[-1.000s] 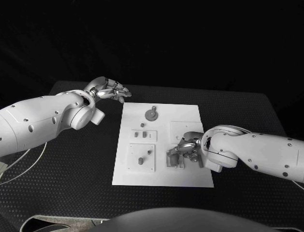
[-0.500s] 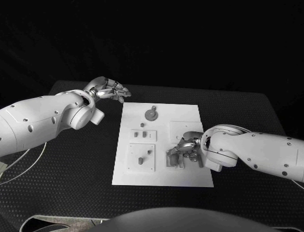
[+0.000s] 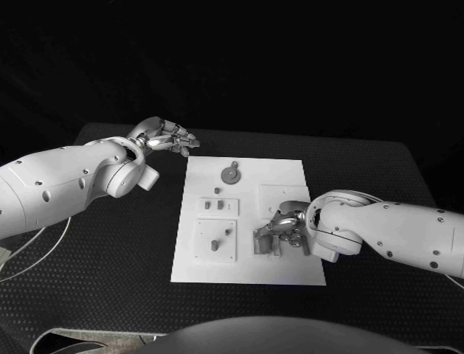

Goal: Assemble the parts on the task board

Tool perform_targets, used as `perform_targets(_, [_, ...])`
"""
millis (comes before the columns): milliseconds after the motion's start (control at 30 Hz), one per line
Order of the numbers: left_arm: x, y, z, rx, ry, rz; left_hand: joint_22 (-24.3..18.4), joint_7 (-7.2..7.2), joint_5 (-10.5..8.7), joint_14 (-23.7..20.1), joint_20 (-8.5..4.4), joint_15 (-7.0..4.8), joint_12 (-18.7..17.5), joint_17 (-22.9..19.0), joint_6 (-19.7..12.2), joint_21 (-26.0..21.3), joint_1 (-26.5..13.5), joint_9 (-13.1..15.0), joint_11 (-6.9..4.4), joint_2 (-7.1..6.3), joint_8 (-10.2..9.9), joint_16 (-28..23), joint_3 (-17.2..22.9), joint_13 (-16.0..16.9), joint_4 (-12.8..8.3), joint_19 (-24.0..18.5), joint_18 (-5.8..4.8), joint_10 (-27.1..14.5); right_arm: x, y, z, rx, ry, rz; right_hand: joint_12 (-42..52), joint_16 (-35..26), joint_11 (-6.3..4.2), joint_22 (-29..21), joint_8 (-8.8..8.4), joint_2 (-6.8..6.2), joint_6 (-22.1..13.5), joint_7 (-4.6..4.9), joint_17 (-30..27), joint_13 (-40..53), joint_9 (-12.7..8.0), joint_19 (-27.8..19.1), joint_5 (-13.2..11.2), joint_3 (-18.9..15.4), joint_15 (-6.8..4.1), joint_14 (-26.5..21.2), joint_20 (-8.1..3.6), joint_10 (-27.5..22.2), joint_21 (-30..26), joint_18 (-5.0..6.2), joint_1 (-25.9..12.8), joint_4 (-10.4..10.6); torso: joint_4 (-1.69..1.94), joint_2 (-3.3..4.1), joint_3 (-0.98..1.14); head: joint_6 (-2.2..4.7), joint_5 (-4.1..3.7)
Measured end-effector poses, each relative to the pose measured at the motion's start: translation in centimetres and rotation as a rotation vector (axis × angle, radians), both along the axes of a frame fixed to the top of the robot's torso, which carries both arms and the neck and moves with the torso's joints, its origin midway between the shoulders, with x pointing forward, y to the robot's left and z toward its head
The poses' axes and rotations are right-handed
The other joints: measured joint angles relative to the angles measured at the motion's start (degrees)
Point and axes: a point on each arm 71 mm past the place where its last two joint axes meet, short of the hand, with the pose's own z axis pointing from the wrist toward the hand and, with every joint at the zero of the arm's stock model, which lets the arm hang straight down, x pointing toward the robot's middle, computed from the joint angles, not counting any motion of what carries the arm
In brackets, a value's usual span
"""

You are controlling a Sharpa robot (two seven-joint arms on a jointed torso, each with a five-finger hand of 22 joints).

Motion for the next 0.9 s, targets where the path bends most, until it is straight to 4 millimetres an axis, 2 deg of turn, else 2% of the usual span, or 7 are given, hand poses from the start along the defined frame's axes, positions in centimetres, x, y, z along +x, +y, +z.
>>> perform_targets(433, [0.01,0.01,0.0,0.0,0.0,0.0,0.0,0.0,0.0,0.0,0.0,0.0,0.0,0.05,0.0,0.0,0.0,-0.05,0.0,0.0,0.0,0.0,0.0,-0.03,0.0,0.0,0.0,0.0,-0.06,0.08,-0.05,-0.003,0.0,0.0,0.0,0.0,0.0,0.0,-0.13,-0.29,0.04,0.01,0.0,0.0,0.06,0.0,-0.05,0.31,0.01,-0.01,0.01,0.0,0.0,0.0,-0.65,0.01,-0.02,0.02,0.03,-0.02,0.11])
perform_targets(567, [0.01,0.0,-0.01,0.0,0.0,0.0,0.0,0.0,0.0,0.0,0.0,0.0,0.0,0.04,0.0,0.0,0.0,-0.05,0.0,0.0,0.0,0.0,0.0,-0.05,0.0,0.0,-0.01,0.0,-0.07,0.08,-0.05,-0.004,-0.002,0.001,-0.22,0.0,0.01,0.0,-0.26,-1.06,0.13,0.08,-0.06,0.0,0.08,0.01,-0.05,1.7,0.02,-0.02,0.01,0.01,0.0,0.0,-1.42,-0.65,-0.02,0.02,0.03,0.0,0.09])
perform_targets(733, [0.01,0.02,-0.01,0.0,0.001,0.0,-0.04,0.0,0.0,0.0,0.0,0.0,0.0,0.1,0.0,0.0,0.0,-0.05,0.0,0.0,0.0,-0.23,0.0,-0.05,0.0,0.0,0.0,0.0,-0.07,0.08,-0.06,-0.006,-0.004,0.003,-0.26,0.0,0.09,0.0,-0.62,-2.67,0.04,0.17,-0.13,-0.01,0.1,0.05,-0.05,2.41,0.04,-0.04,0.06,0.09,-0.33,0.0,-2.94,0.07,-0.02,0.02,0.03,0.01,0.09])
perform_targets(900, [0.01,0.01,-0.01,0.001,0.001,0.0,-0.05,0.0,0.0,0.0,0.0,0.0,0.0,0.1,0.0,0.0,0.0,-0.05,0.0,0.0,0.0,-0.23,0.0,-0.05,0.0,0.0,0.0,0.0,-0.08,0.07,-0.08,-0.008,-0.005,0.004,-0.45,-0.23,0.09,0.0,-0.79,-6.29,-0.21,0.43,-0.14,0.07,0.33,-0.04,0.02,3.67,0.09,-0.09,-0.25,0.1,-0.63,0.0,-3.24,2.01,-0.02,0.02,0.03,-0.08,0.09])
